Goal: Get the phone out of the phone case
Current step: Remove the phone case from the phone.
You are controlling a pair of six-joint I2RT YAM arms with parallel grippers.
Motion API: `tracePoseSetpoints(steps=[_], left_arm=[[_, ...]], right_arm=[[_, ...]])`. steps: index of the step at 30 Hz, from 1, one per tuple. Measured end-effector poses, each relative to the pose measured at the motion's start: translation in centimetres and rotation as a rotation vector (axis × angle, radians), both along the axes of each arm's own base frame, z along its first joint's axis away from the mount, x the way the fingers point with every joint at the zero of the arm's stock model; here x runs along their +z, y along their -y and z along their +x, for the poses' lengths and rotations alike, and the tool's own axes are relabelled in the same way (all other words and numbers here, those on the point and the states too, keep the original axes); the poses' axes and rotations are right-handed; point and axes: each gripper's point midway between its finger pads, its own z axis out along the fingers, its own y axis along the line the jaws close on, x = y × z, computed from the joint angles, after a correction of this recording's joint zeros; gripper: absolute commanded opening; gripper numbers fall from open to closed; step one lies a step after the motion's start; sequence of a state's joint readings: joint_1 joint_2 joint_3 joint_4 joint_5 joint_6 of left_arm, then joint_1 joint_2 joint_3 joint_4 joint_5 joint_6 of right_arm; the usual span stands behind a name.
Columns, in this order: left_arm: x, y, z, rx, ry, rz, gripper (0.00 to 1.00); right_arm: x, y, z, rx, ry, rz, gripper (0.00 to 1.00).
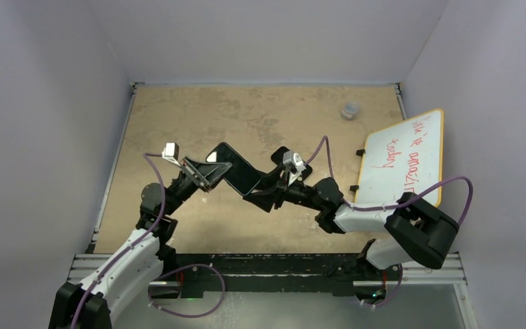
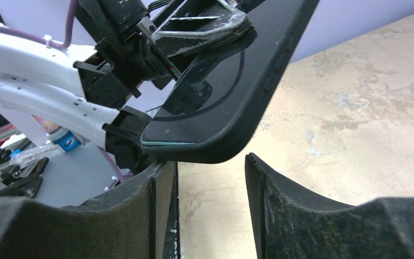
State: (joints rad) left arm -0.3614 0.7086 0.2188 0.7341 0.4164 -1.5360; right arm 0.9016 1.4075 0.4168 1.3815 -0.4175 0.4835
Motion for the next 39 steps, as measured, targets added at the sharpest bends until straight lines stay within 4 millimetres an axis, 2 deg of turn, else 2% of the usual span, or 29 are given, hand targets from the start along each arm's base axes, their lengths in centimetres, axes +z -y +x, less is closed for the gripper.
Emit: tracePoseSetpoints(steps=[5,10,24,29,39], left_arm=[[-0.2,0.0,0.3,0.005,-0.006,0.003,0.0],[-0.9,0.2,0.8,0.009,-0.031,0.012,0.0],[0.2,0.0,0.2,0.006,0.016,0.003,0.0],[0.4,0.0,0.1,0.004,0.023,0.0,0.0],[0.9,-0.1,-0.2,0.005,0.044,-0.007,0.0]], right_arm=[[0.2,0.0,-0.9,0.047,0.008,0.001,0.61],[0.8,0.1,-1.6,0.079,0.021,0.013,0.61],[2.0,0.3,-0.9,0.033,-0.001,0.055,0.54],[2.4,0.2,-0.6,0.027,-0.021,0.072,0.47],[2.5,-0.2,-1.3,0.069,-0.051,0.082,0.22]])
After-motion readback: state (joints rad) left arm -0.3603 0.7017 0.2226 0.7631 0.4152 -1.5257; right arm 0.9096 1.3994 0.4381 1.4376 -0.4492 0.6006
